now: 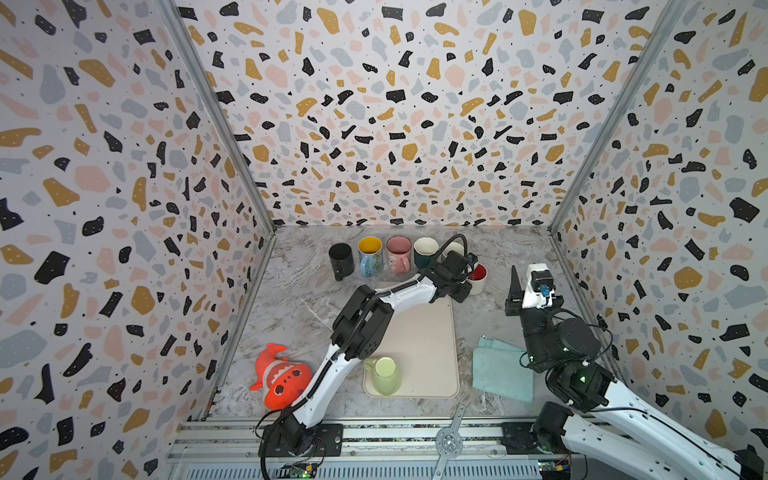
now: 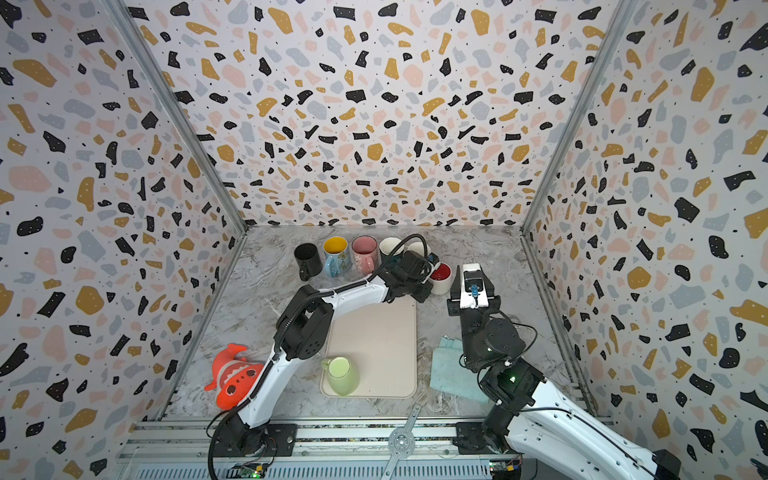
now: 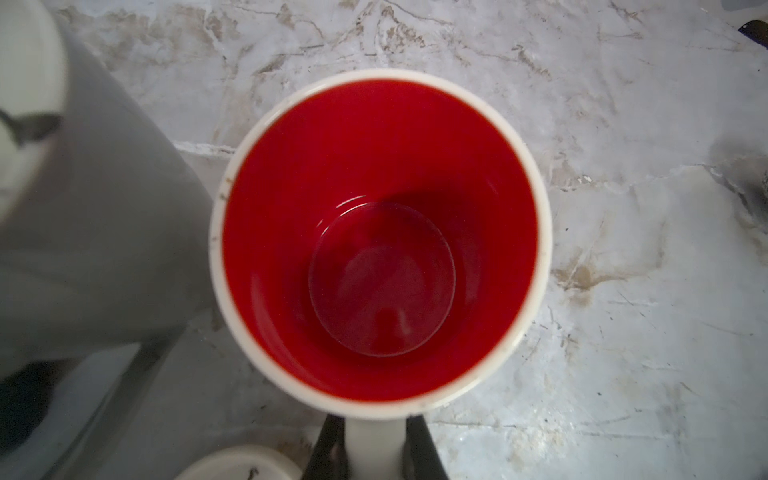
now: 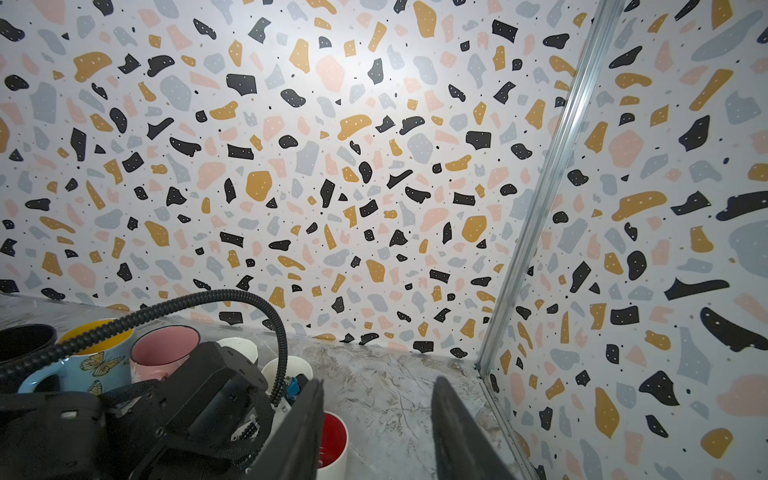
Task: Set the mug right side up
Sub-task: 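Carry the white mug with the left gripper and lower it beside the grey mug, then open the left gripper and withdraw while the right gripper moves toward the mug row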
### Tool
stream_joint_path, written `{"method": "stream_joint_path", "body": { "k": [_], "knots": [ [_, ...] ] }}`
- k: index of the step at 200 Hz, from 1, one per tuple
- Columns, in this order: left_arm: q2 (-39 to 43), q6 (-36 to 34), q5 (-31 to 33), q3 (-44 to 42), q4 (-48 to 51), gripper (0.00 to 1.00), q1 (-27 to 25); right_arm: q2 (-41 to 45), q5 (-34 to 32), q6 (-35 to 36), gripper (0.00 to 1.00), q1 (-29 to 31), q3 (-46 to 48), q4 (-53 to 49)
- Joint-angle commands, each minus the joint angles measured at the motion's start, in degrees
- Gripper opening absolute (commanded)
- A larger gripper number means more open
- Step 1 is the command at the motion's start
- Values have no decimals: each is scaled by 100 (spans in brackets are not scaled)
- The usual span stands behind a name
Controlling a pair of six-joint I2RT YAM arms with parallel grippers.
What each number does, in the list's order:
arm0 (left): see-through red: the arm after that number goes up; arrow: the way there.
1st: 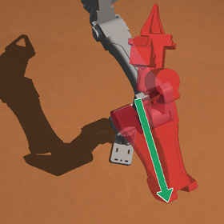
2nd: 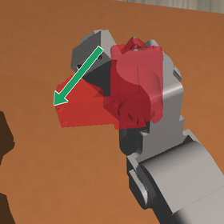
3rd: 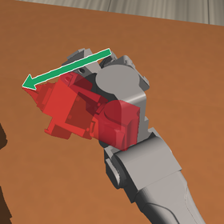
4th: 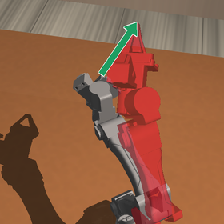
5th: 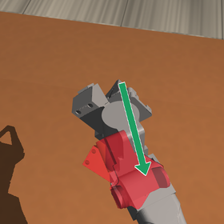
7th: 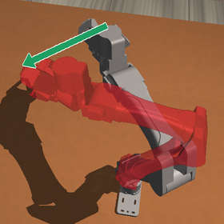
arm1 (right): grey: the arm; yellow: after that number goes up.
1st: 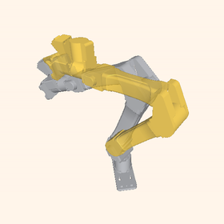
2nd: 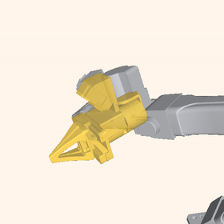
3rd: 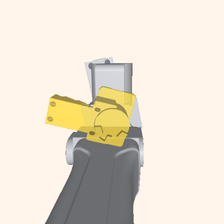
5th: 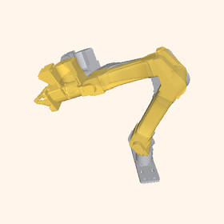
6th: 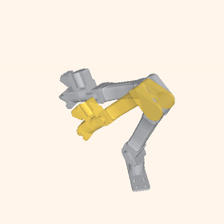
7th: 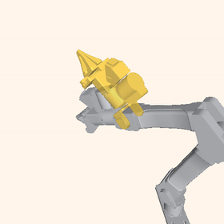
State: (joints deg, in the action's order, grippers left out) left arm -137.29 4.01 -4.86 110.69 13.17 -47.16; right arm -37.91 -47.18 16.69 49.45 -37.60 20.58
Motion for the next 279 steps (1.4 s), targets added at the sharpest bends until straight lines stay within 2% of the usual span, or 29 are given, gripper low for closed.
{"method": "stream_joint_path", "body": {
  "k": [1,88,201,279],
  "knots": [
    [20,-80,108,269,-448,8,-66,81,33,-130,44,-45,0,-11],
    [76,-119,187,192,-337,28,-74,108,86,-266,44,-98,17,-105],
    [802,-94,287,-759,-289,34,-74,-28,186,-623,45,-120,-9,-264],
    [1841,-153,260,-1714,228,35,-68,-347,302,-919,47,-121,-260,-521]
  ]
}}
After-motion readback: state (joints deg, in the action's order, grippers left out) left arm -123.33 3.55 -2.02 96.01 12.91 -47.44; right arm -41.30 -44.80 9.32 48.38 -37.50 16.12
